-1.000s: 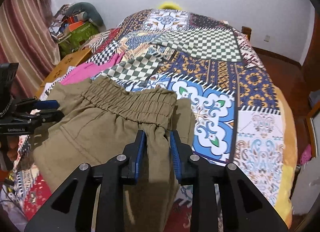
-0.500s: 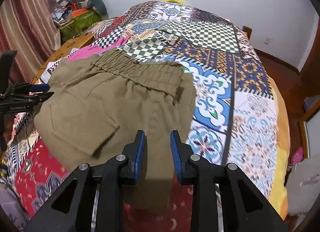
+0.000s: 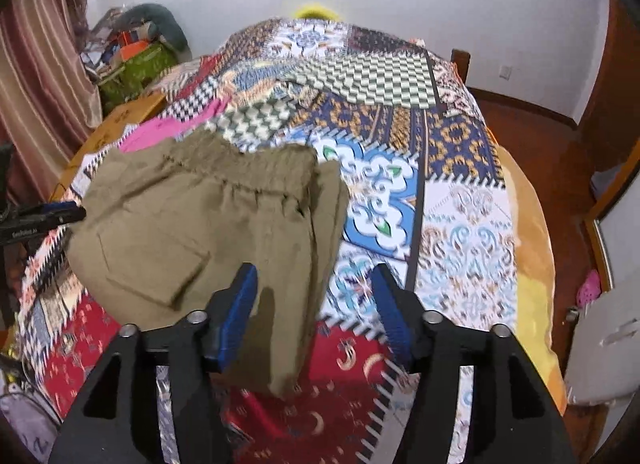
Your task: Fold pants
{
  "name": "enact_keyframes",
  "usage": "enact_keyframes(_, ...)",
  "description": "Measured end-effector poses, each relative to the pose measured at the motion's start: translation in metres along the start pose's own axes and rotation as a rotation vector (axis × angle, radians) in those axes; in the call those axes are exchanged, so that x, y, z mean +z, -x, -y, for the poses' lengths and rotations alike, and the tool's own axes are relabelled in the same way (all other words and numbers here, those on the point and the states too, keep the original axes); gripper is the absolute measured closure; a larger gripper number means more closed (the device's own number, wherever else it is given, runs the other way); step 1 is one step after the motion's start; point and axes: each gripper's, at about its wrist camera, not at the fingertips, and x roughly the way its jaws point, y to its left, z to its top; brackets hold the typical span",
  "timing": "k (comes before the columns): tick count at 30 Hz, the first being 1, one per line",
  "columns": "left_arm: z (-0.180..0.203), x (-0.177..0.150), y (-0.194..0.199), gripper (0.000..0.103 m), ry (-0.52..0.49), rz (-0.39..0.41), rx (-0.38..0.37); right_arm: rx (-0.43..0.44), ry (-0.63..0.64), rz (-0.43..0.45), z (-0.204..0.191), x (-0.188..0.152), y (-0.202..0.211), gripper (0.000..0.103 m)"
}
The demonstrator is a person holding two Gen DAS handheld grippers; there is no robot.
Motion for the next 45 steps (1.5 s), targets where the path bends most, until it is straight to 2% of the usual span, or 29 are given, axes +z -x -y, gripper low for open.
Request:
enact_keyframes(5,0.007,0.002,-0.020,0.042,-0.017,-0.040,0.012,0.019,-0.021,-0.060,-0.002,-0.001,-0.024,0.046)
enact_keyframes(7,0.007,0.004,-0.025,0.038,-0.020,-0.036,0.011,0.037,-0.040,-0.083,0.000,-0.003,-0.033,0.045)
enact_keyframes(11,0.005,0.010,-0.033,0.031,-0.009,-0.035,-0.001,0.058,-0.078,-0.088,0.009,-0.002,-0.036,0.033)
enact_keyframes(14,0.003,0.015,-0.040,0.027,0.019,-0.044,-0.028,0.106,-0.122,-0.106,0.016,-0.001,-0.043,0.031)
enact_keyframes(21,0.005,0.025,-0.050,0.025,0.018,-0.055,-0.074,0.259,-0.196,-0.138,0.029,0.004,-0.062,0.030)
enact_keyframes(24,0.007,0.026,-0.048,0.026,0.019,-0.054,-0.075,0.282,-0.204,-0.137,0.030,0.007,-0.066,0.030)
enact_keyframes(29,0.016,0.021,-0.040,0.035,-0.027,-0.042,-0.058,0.296,-0.183,-0.132,0.026,0.009,-0.063,0.040)
enact_keyframes(35,0.016,0.011,-0.026,0.045,-0.036,-0.046,-0.090,0.315,-0.153,-0.132,0.025,0.002,-0.053,0.057)
enact_keyframes(39,0.019,0.007,-0.017,0.050,-0.056,-0.033,-0.090,0.325,-0.161,-0.142,0.028,-0.003,-0.051,0.060)
enact_keyframes(41,0.020,0.007,-0.015,0.059,-0.062,-0.027,-0.107,0.329,-0.164,-0.144,0.029,-0.005,-0.050,0.060)
enact_keyframes(45,0.025,0.013,-0.026,0.059,-0.083,-0.044,-0.109,0.343,-0.180,-0.152,0.031,-0.005,-0.054,0.060)
